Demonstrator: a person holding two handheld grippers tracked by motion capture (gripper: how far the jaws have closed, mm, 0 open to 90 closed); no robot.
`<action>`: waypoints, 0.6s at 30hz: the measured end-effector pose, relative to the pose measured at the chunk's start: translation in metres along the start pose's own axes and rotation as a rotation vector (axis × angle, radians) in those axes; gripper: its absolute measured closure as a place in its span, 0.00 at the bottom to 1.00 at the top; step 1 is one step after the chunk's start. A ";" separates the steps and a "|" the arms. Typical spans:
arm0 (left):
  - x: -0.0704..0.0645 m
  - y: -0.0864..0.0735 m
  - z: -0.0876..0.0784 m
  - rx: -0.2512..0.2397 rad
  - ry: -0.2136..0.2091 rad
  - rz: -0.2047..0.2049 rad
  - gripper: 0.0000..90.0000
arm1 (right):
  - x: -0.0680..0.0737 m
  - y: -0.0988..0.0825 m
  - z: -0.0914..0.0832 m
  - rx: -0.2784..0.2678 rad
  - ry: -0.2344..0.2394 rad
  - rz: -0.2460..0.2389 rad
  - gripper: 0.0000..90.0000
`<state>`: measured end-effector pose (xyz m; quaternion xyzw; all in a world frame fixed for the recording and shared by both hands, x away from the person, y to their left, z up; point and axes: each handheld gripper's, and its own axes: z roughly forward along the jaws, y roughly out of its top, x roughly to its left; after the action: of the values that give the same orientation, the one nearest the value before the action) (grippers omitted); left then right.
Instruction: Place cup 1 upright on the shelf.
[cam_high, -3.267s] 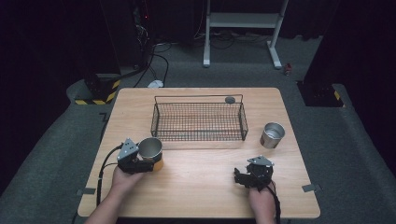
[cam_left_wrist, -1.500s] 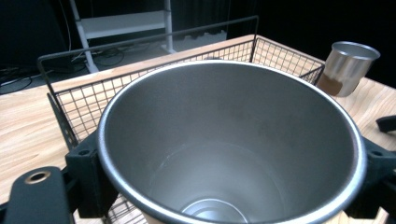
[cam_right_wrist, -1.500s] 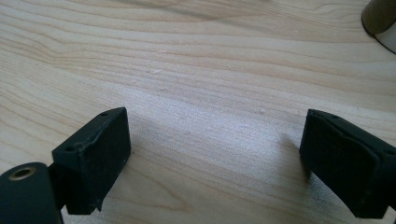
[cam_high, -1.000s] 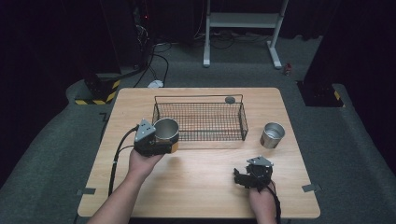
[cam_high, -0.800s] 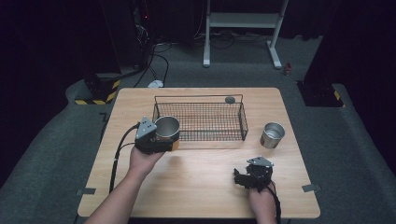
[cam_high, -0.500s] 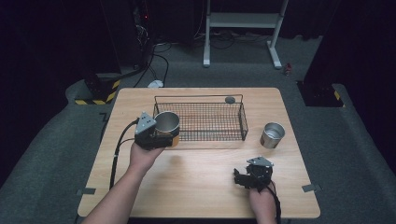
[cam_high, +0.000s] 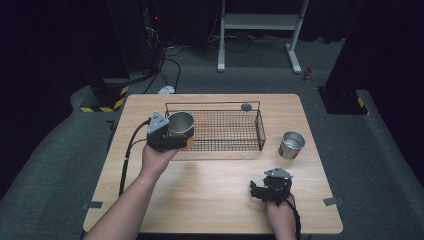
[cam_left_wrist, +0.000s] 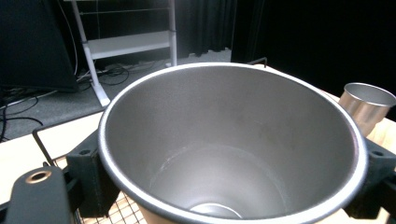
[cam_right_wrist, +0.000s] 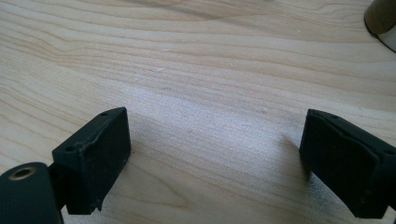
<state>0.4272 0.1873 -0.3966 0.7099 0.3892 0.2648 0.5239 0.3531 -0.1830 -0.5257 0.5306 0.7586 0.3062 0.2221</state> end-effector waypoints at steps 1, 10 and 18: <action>0.001 0.001 0.001 0.001 0.000 0.001 0.15 | 0.000 0.000 0.000 0.000 0.000 0.000 0.10; 0.005 0.006 0.011 0.008 0.003 -0.004 0.15 | 0.000 0.000 0.000 0.000 0.000 0.000 0.10; 0.009 0.007 0.022 0.009 0.010 -0.018 0.15 | 0.000 0.000 0.000 0.000 0.000 0.000 0.10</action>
<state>0.4513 0.1824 -0.3970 0.7073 0.3993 0.2621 0.5211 0.3531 -0.1830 -0.5257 0.5304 0.7587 0.3061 0.2221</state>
